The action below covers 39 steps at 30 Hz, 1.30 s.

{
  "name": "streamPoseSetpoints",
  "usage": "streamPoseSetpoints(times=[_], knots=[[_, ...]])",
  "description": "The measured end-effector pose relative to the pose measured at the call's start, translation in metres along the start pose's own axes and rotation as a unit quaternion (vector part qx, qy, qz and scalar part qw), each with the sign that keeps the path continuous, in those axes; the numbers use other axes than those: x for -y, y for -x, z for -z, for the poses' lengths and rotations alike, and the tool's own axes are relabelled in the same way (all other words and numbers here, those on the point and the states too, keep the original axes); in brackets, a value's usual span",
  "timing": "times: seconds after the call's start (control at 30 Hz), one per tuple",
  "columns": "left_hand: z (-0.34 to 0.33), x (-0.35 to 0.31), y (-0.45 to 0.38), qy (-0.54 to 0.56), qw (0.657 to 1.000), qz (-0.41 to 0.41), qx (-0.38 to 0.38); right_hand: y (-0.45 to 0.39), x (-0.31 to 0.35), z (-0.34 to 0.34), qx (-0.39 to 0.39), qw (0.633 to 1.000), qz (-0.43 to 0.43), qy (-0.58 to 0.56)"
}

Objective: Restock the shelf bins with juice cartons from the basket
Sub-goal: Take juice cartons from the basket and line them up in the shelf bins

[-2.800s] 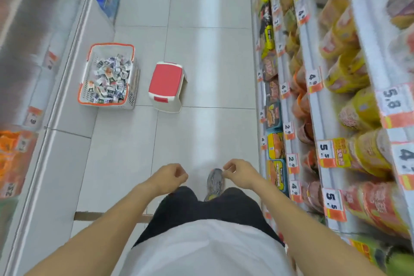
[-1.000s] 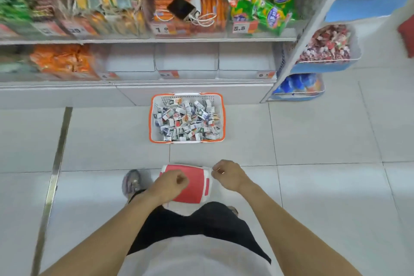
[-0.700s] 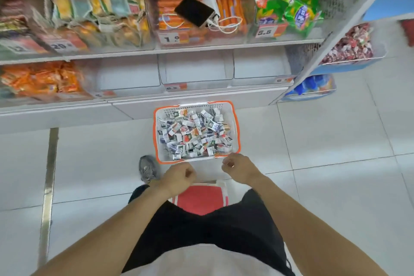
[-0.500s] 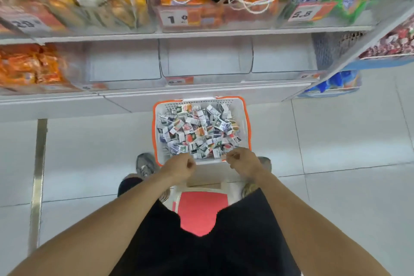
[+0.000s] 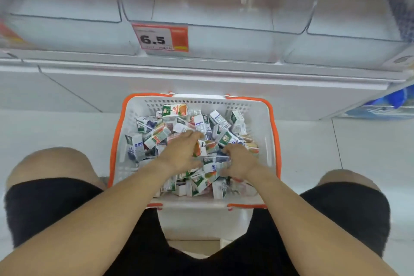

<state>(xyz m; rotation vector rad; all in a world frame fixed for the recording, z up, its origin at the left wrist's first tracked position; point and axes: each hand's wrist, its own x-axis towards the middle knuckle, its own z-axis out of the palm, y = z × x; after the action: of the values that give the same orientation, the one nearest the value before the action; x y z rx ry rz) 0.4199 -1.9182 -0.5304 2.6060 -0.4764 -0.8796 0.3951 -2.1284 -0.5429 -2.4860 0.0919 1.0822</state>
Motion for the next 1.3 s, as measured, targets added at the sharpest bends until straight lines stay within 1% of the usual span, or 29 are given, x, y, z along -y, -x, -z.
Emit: streamPoseSetpoints(times=[0.07, 0.13, 0.2, 0.3, 0.4, 0.47, 0.5, 0.57, 0.6, 0.7, 0.73, 0.77, 0.8, 0.83, 0.87, 0.93, 0.97, 1.0, 1.07, 1.17, 1.3], knots=[[-0.008, 0.002, -0.013, -0.026, 1.000, -0.005, -0.001, -0.006, -0.002, -0.004, -0.007, 1.000, 0.012, 0.005], [-0.009, 0.003, -0.015, -0.026, 0.999, -0.003, -0.029, -0.007, 0.001, -0.005, -0.026, 0.999, 0.028, 0.035], [-0.005, 0.003, -0.011, 0.010, 0.998, 0.013, -0.052, -0.003, 0.006, -0.009, -0.039, 0.998, 0.028, 0.048], [-0.002, 0.001, -0.001, 0.056, 0.994, 0.061, -0.073, 0.005, 0.009, -0.024, -0.040, 0.998, 0.006, 0.047], [0.008, -0.004, 0.009, 0.142, 0.976, 0.132, -0.097, 0.013, 0.011, -0.026, -0.041, 0.997, -0.004, 0.062], [0.018, -0.005, 0.016, 0.211, 0.958, 0.175, -0.084, 0.020, 0.014, -0.016, -0.054, 0.997, -0.020, 0.042], [0.023, -0.005, 0.020, 0.284, 0.937, 0.190, -0.076, 0.024, 0.017, -0.009, -0.069, 0.997, -0.027, 0.018], [0.032, -0.010, 0.030, 0.442, 0.871, 0.207, -0.049, 0.036, 0.023, 0.009, -0.109, 0.993, -0.034, -0.034], [0.037, -0.015, 0.036, 0.501, 0.840, 0.204, -0.044, 0.043, 0.025, 0.020, -0.134, 0.989, -0.037, -0.058], [0.053, -0.029, 0.053, 0.630, 0.752, 0.174, -0.083, 0.066, 0.031, 0.048, -0.216, 0.965, -0.055, -0.138], [0.059, -0.032, 0.061, 0.674, 0.714, 0.160, -0.097, 0.076, 0.034, 0.054, -0.250, 0.946, -0.056, -0.197], [0.064, -0.033, 0.068, 0.714, 0.676, 0.148, -0.106, 0.082, 0.036, 0.058, -0.276, 0.920, -0.053, -0.274], [0.070, -0.033, 0.077, 0.751, 0.637, 0.137, -0.106, 0.090, 0.039, 0.061, -0.290, 0.885, -0.041, -0.363], [0.075, -0.031, 0.084, 0.779, 0.606, 0.125, -0.100, 0.097, 0.042, 0.062, -0.286, 0.845, -0.022, -0.452], [0.080, -0.031, 0.092, 0.799, 0.584, 0.114, -0.088, 0.104, 0.047, 0.064, -0.264, 0.810, -0.003, -0.523], [0.090, -0.036, 0.103, 0.823, 0.559, 0.076, -0.071, 0.117, 0.060, 0.069, -0.191, 0.768, 0.039, -0.609], [0.096, -0.041, 0.107, 0.828, 0.554, 0.051, -0.069, 0.124, 0.068, 0.073, -0.156, 0.754, 0.065, -0.635], [0.101, -0.048, 0.112, 0.826, 0.559, 0.025, -0.070, 0.131, 0.076, 0.076, -0.127, 0.739, 0.094, -0.655], [0.114, -0.058, 0.117, 0.804, 0.589, -0.029, -0.079, 0.145, 0.089, 0.085, -0.086, 0.724, 0.150, -0.667], [0.133, -0.069, 0.125, 0.751, 0.647, -0.093, -0.097, 0.160, 0.103, 0.098, -0.061, 0.727, 0.210, -0.651], [0.154, -0.081, 0.125, 0.679, 0.714, -0.130, -0.106, 0.166, 0.117, 0.118, -0.049, 0.742, 0.251, -0.620]])
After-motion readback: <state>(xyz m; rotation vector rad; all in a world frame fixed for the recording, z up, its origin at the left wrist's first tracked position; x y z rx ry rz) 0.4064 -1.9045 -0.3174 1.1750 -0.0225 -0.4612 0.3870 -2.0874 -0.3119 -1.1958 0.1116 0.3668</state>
